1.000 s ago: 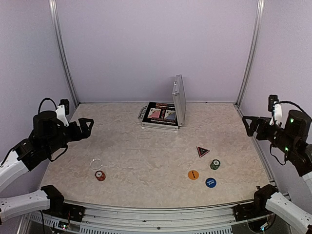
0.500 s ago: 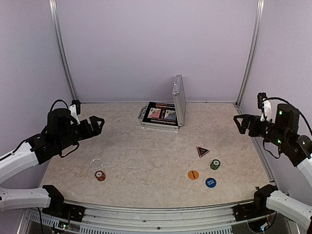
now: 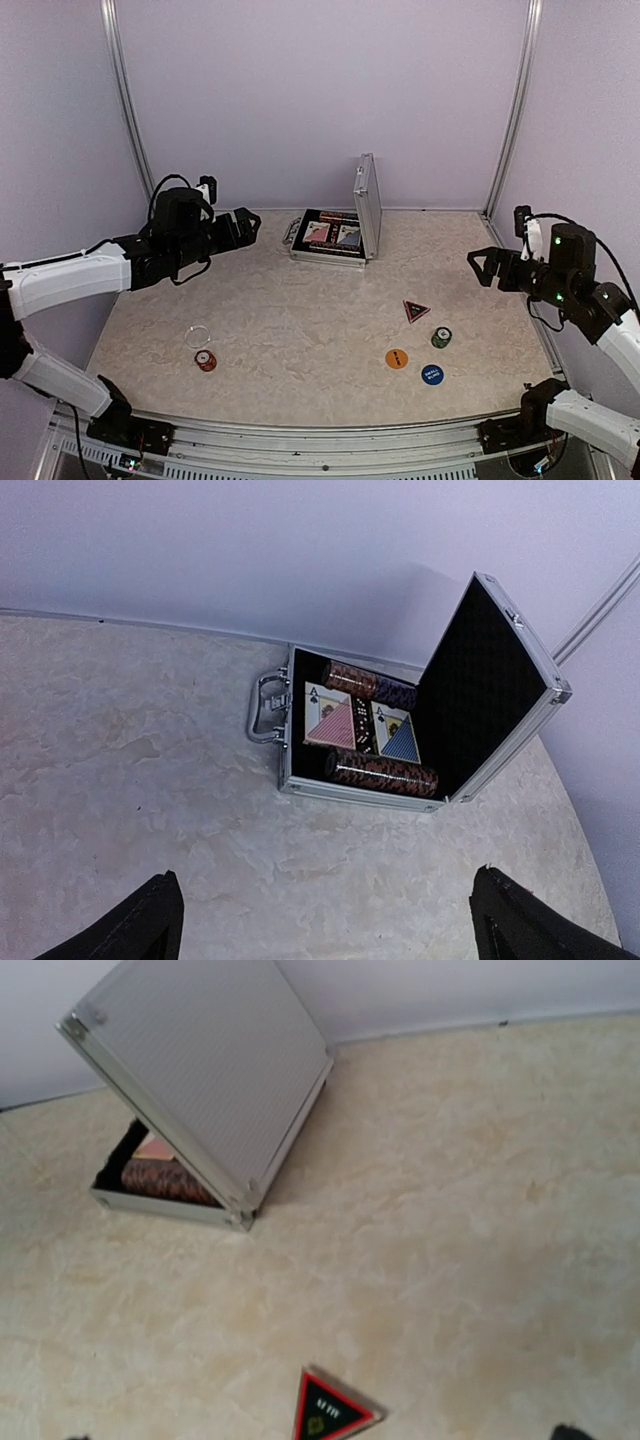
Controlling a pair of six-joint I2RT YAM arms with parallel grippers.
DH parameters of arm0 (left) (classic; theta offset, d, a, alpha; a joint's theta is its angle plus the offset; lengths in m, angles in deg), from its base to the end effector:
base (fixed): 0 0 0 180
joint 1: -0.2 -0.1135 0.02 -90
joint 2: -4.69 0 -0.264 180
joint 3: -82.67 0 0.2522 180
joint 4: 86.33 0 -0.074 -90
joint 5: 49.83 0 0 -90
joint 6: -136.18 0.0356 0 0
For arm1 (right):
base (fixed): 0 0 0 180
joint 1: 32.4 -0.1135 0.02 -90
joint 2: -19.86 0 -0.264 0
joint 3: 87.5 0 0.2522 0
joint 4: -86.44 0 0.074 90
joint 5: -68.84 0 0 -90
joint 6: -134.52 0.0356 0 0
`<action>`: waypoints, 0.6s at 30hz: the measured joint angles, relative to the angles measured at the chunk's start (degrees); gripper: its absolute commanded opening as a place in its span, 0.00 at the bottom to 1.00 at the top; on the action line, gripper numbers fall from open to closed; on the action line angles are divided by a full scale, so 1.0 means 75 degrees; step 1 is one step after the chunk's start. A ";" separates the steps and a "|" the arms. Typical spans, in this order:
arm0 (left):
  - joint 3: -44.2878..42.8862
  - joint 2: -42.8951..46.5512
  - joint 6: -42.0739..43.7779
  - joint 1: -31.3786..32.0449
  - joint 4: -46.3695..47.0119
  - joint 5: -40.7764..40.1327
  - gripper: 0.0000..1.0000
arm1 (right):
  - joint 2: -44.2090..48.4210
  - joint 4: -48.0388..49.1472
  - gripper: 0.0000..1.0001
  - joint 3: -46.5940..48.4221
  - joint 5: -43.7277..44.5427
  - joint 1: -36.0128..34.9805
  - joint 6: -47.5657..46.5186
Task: Pack up texas hold em set
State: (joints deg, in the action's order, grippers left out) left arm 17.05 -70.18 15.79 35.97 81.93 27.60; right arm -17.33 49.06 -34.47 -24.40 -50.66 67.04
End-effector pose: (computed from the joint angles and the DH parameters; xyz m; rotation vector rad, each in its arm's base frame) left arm 0.2492 -0.1700 0.2889 -0.0563 1.9678 -0.5554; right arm 0.1458 0.0502 0.3017 0.0356 1.9824 0.5225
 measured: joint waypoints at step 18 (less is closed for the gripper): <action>-0.2664 -0.3567 0.0102 -0.0621 0.0740 0.1105 0.99 | 0.0420 0.0044 1.00 -0.0364 -0.0105 0.0000 0.0143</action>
State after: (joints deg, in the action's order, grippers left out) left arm -2.93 -96.93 16.55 31.31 87.48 35.88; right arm -14.18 49.39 -37.20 -25.19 -50.66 68.11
